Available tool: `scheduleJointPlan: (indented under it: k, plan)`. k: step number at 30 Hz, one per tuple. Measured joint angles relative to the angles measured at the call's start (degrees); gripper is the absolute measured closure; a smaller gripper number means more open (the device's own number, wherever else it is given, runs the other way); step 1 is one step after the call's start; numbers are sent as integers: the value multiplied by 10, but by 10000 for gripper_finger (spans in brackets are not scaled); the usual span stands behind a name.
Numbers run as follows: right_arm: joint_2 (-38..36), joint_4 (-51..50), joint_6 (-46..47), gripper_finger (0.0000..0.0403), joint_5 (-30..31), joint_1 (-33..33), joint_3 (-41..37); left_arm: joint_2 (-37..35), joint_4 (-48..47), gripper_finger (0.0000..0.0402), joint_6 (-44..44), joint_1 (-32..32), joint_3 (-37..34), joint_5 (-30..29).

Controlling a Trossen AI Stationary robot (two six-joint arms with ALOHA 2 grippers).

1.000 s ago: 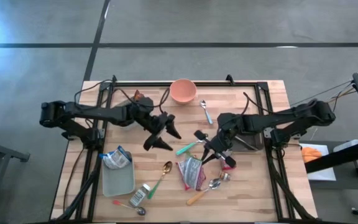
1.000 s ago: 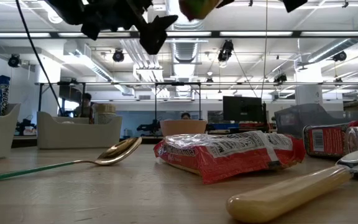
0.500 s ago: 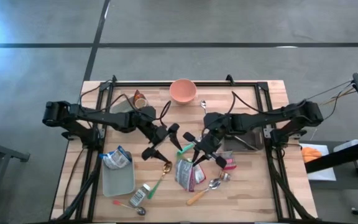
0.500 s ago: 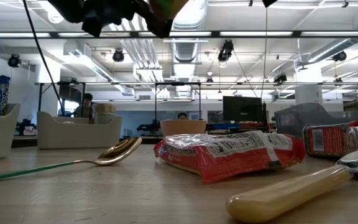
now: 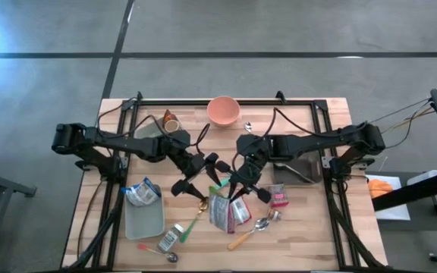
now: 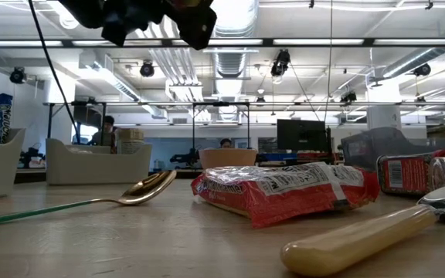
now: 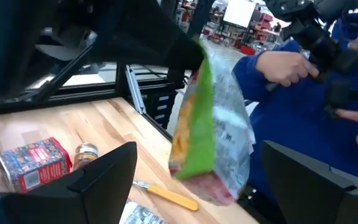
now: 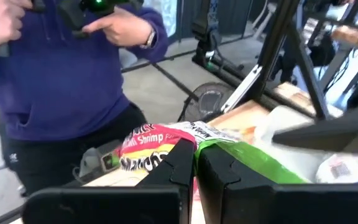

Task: Pick & Place Food Item
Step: Put the green noodle pack into the bottom gray bin

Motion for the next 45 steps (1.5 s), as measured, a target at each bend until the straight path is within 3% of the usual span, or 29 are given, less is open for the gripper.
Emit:
scheduleJointPlan:
  k: [11, 32, 45]
  plan:
    - [-2, 3, -26, 395, 26, -7, 3, 0, 23, 75, -35, -6, 1, 0]
    - [-2, -10, -41, 395, 28, -9, 4, 0, 20, 323, 6, -9, 0, 10]
    - [-2, -38, -35, 395, 28, -9, 4, 0, 15, 310, -22, -9, 0, 22]
